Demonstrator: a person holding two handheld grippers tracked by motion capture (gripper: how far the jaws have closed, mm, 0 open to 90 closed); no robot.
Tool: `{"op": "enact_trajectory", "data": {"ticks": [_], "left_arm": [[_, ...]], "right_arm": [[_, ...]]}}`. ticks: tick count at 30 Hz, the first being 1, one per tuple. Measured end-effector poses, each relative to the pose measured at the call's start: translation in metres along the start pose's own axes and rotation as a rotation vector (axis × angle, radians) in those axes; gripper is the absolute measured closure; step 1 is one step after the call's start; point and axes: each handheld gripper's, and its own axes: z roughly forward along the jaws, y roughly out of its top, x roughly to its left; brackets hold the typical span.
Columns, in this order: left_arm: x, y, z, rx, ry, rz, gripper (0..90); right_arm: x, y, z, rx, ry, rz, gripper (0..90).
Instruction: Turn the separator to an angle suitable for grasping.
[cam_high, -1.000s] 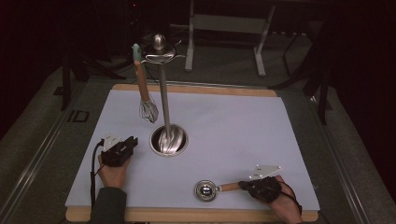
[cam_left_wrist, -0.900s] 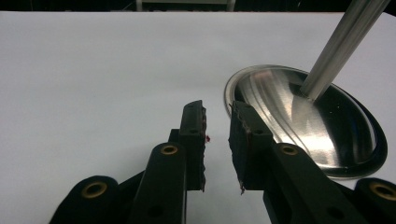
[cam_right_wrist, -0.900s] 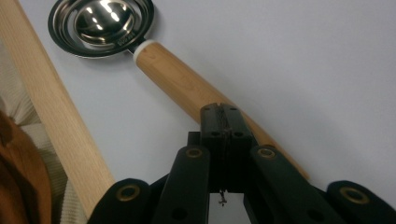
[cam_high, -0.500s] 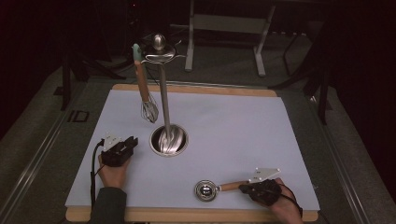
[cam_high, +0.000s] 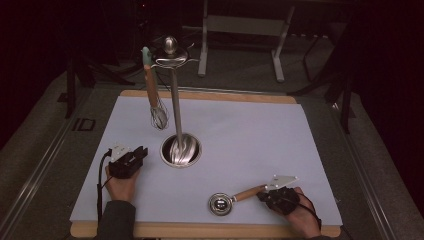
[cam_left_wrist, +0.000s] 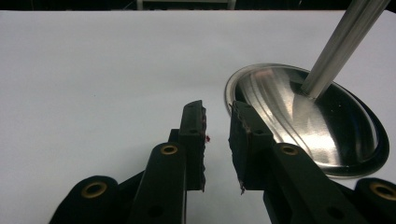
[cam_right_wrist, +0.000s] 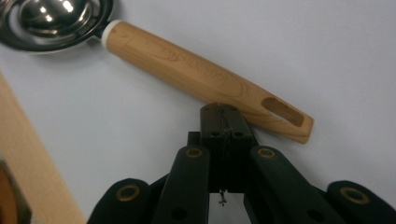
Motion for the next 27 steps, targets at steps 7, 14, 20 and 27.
{"op": "enact_trajectory", "data": {"ticks": [7,14,20,27], "left_arm": [[0.0,0.0,0.0,0.0,0.001,0.0,75.2],[0.0,0.0,-0.001,-0.004,-0.003,-0.001,74.9],[0.001,0.0,-0.001,-0.006,-0.006,-0.007,74.6],[0.001,0.0,-0.001,-0.006,-0.006,-0.007,74.6]], "right_arm": [[-0.009,0.015,0.01,0.01,-0.004,0.013,89.6],[-0.013,0.037,0.023,0.023,-0.008,0.002,89.6],[-0.014,0.058,0.038,0.028,-0.01,-0.001,89.6],[-0.009,0.084,0.057,0.034,0.01,-0.011,89.6]]}}
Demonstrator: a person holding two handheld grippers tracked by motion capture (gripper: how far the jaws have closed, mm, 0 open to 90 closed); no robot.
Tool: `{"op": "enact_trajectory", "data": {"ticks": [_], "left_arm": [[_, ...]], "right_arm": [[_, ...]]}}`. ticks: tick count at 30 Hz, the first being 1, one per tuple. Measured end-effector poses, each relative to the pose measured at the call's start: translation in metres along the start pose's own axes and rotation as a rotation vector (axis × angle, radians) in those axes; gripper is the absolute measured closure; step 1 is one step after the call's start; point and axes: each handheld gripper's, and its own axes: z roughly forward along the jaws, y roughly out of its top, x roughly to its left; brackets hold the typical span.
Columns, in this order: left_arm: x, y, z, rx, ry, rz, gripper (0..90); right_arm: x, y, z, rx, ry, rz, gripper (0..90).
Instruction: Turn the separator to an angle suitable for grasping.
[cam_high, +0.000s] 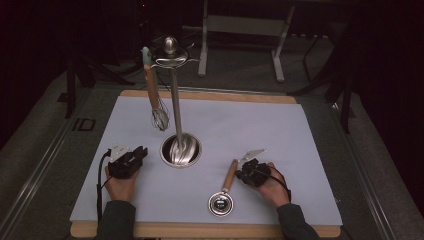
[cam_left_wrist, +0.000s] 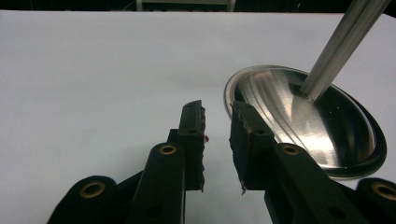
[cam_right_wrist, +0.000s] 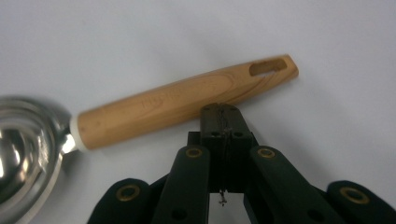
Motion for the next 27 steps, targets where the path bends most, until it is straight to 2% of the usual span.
{"op": "enact_trajectory", "data": {"ticks": [7,13,18,23,27], "left_arm": [[0.0,0.0,0.0,0.0,-0.002,-0.002,74.6],[0.0,0.0,0.0,-0.001,-0.003,-0.003,74.6],[0.0,0.0,0.0,-0.001,-0.003,-0.001,74.6],[0.0,0.0,0.0,-0.001,-0.002,-0.001,74.6],[0.0,0.0,0.0,-0.001,-0.003,-0.001,74.5]], "right_arm": [[0.016,0.024,0.015,0.013,0.033,-0.038,89.2],[0.032,0.039,0.021,0.001,0.051,-0.062,86.8],[0.041,0.045,0.025,0.007,0.064,-0.084,86.1],[0.05,0.046,0.029,0.038,0.107,-0.12,81.8],[0.055,0.047,0.027,0.035,0.13,-0.124,79.0]]}}
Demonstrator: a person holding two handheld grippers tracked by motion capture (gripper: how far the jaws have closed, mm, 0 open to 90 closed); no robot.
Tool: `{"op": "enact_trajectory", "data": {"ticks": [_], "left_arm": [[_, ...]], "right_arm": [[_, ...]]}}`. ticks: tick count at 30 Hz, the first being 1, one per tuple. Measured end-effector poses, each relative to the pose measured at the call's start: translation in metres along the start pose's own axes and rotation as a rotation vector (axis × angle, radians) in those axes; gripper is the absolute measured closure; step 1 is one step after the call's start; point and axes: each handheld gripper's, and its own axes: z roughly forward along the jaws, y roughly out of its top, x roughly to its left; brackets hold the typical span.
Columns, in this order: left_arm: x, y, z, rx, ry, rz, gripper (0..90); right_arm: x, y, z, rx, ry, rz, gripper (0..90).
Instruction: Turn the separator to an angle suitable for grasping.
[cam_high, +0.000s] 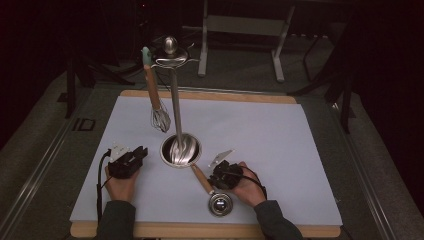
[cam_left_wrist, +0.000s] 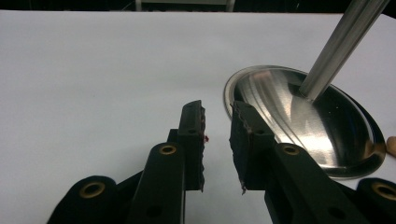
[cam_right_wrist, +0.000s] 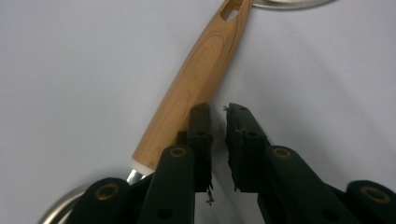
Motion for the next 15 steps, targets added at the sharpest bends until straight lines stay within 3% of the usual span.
{"op": "enact_trajectory", "data": {"ticks": [8,13,15], "left_arm": [[0.0,0.0,0.0,0.0,0.0,0.002,74.3],[0.0,0.0,0.0,0.0,0.001,0.003,74.2],[0.0,0.0,0.0,0.0,0.001,0.003,74.1]], "right_arm": [[0.007,0.006,-0.013,-0.022,0.041,-0.01,72.2],[0.011,0.004,-0.01,0.02,0.103,0.016,67.9],[0.011,0.003,-0.008,0.035,0.108,0.034,64.6]]}}
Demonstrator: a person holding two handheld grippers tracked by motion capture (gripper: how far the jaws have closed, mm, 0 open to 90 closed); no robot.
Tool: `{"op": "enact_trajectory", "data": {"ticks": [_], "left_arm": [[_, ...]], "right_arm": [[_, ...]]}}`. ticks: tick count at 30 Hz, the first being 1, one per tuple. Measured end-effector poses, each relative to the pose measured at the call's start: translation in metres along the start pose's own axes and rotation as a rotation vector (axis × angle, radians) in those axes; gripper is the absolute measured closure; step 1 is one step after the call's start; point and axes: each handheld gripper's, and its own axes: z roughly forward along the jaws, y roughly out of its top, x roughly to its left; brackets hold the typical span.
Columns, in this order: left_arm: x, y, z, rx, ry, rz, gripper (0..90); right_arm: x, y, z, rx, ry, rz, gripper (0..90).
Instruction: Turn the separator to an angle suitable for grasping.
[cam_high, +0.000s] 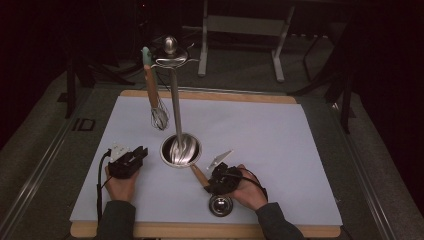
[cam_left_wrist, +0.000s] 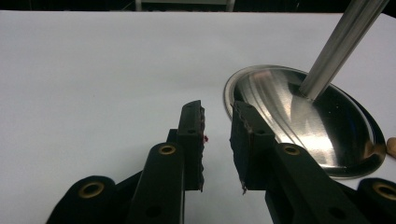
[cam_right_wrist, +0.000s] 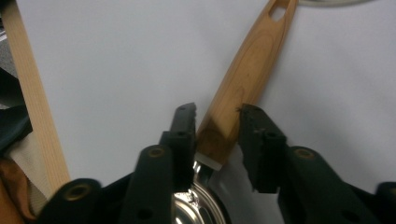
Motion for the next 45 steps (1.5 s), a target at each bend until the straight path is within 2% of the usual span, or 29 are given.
{"op": "enact_trajectory", "data": {"ticks": [5,10,15,17,21,25,27,30,34,37,38,41,45], "left_arm": [[0.0,0.0,0.0,0.001,0.0,-0.001,74.1],[0.0,0.0,0.0,0.001,0.0,0.0,74.0],[0.0,0.0,0.0,0.002,0.0,0.001,73.9],[0.0,0.0,0.0,0.002,0.001,0.002,73.9],[0.0,0.0,0.0,0.004,0.0,0.002,73.9],[0.0,0.0,0.001,0.005,0.002,0.003,73.8],[-0.001,0.0,0.001,0.006,0.003,0.003,73.5],[0.0,0.0,0.001,0.006,0.003,0.003,73.4],[0.0,0.0,0.001,0.005,0.003,0.003,73.3],[0.0,0.0,0.001,0.005,0.003,0.003,73.3],[0.0,0.0,0.0,0.005,0.003,0.004,73.3],[-0.001,0.0,0.001,0.005,0.003,0.005,73.3],[-0.001,0.0,0.001,0.006,0.004,0.005,73.2]], "right_arm": [[-0.004,-0.002,0.005,0.034,0.012,0.037,59.7],[-0.007,-0.001,0.005,0.048,0.021,0.025,59.8],[-0.013,-0.001,0.002,0.069,0.007,0.013,61.9],[-0.017,-0.002,0.002,0.075,0.002,0.02,62.0],[-0.024,-0.002,-0.001,0.081,-0.049,0.047,62.0],[-0.029,0.0,-0.002,0.086,-0.051,0.07,59.8],[-0.031,0.001,0.0,0.116,-0.015,0.097,55.9],[-0.032,0.002,0.0,0.122,0.001,0.106,57.7],[-0.027,0.004,0.001,0.145,0.002,0.025,65.3],[-0.023,0.006,0.004,0.149,0.038,-0.001,68.5],[-0.021,0.007,0.005,0.151,0.032,-0.017,68.7],[-0.02,0.01,0.006,0.159,0.04,-0.013,68.9],[-0.025,0.014,0.009,0.159,0.08,0.046,66.0]]}}
